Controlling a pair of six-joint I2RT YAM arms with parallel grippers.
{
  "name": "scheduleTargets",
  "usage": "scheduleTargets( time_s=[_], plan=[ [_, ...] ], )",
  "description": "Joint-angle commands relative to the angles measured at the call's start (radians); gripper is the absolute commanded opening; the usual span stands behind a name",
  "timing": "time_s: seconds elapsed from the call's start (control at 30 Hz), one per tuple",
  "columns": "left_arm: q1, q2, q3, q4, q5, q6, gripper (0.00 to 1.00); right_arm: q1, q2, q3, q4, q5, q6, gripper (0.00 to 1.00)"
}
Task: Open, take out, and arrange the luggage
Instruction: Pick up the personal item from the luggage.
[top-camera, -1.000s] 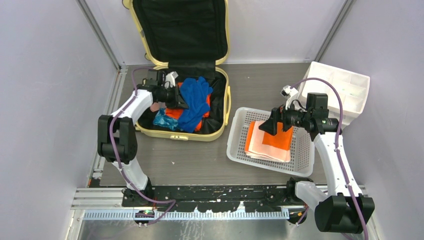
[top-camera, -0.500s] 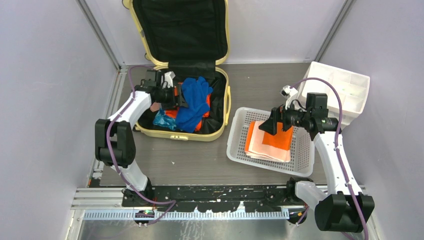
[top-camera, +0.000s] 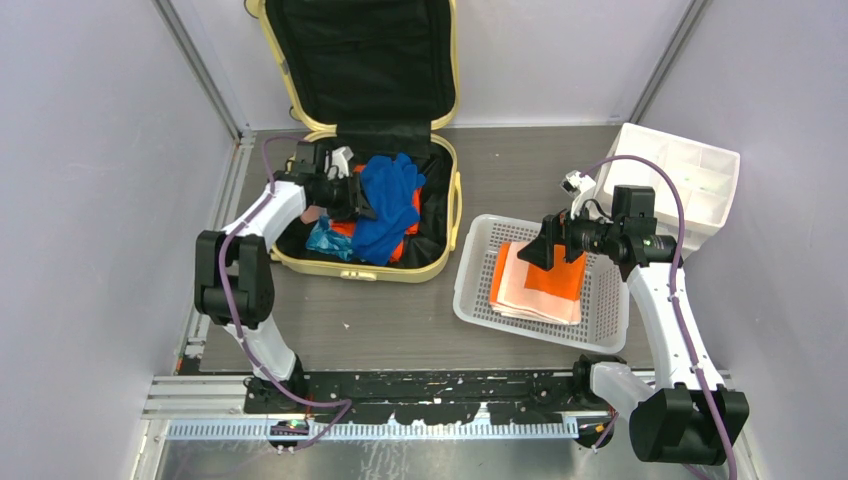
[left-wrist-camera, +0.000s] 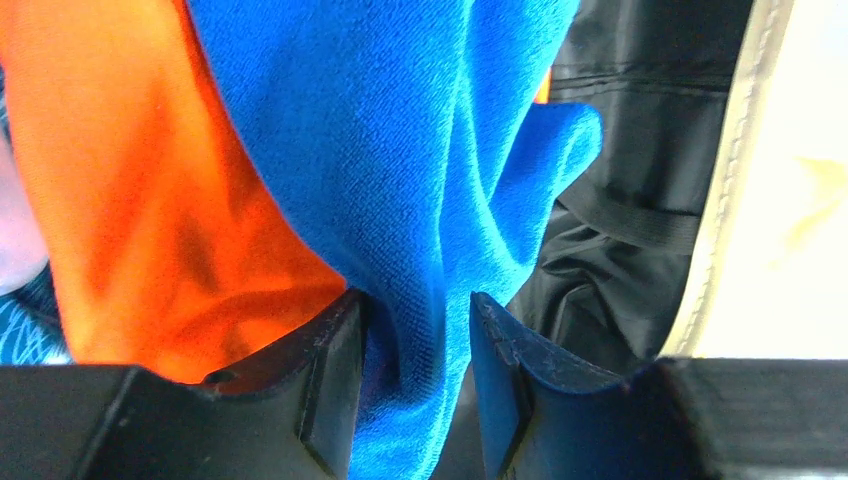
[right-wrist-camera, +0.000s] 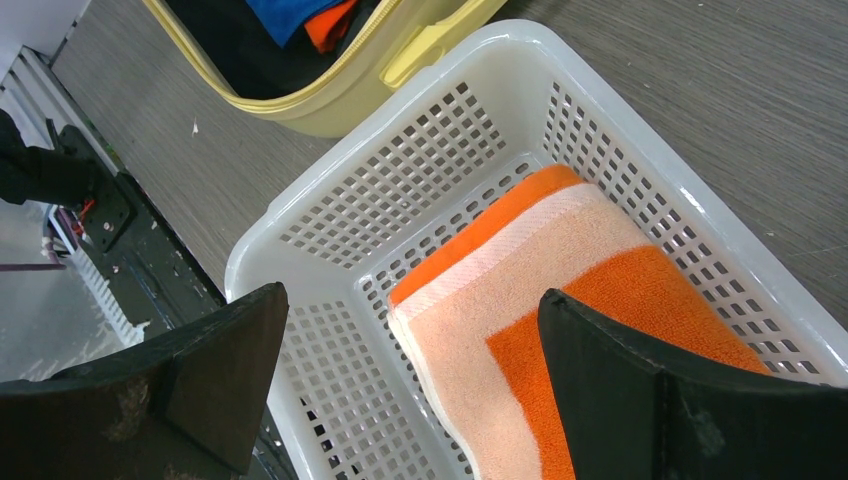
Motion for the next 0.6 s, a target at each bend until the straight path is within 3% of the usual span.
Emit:
scheduleTargets(
  time_s=[0.0,0.13,0.37,0.57],
  plan=[
    [-0.003,-0.022,0.003,0.086,0.096,-0.057,0.46,-0.001,-0.011,0.008,0.03,0.0,0.008,1.0],
    [-0.004,0.018,0.027,0.067,0.102,-0.059,0.47,-0.001,-0.006,0.008,0.03,0.008,0.005,1.0],
    [-0.004,-0.028,0.05,0.045,0.035,-0.048,0.01,-0.001,-0.004,0.007,0.03,0.008,0.005,1.0],
    [-0.002,-0.093,0.099,0.026,0.0,-0.04,0.0,-0.001,-0.009,0.01,0.027,0.013,0.002,1.0]
  ],
)
